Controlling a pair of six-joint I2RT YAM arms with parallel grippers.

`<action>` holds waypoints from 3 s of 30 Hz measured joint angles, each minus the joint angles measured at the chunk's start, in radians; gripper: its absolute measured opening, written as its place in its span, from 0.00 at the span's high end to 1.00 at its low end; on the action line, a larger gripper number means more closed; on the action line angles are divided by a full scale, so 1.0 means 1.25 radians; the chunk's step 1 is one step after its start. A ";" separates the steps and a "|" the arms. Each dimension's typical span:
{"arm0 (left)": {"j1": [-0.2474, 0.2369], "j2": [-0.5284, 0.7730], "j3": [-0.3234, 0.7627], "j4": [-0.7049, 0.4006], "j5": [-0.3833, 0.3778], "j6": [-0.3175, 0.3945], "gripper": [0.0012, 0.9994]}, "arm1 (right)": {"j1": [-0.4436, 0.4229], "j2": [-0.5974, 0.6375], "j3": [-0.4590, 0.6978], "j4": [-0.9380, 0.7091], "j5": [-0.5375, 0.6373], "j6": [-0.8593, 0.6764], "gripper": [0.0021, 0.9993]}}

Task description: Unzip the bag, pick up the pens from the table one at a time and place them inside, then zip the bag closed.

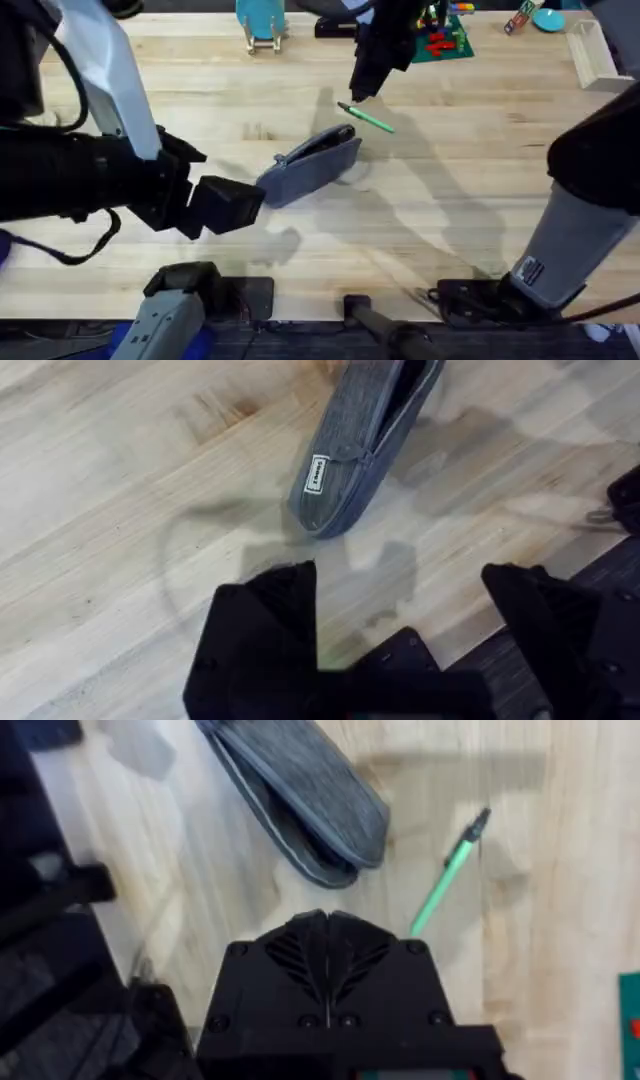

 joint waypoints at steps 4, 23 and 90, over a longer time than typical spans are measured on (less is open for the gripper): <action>0.000 0.000 0.000 0.000 0.000 0.000 0.00 | 0.007 0.000 0.000 0.016 0.014 -0.062 0.97; 0.000 0.000 0.000 0.000 0.000 0.000 0.00 | 0.010 0.000 0.000 -0.005 -0.171 -0.550 0.97; 0.000 0.000 0.000 0.003 0.000 0.000 0.00 | 0.069 0.189 -0.169 0.110 -0.190 -0.550 0.97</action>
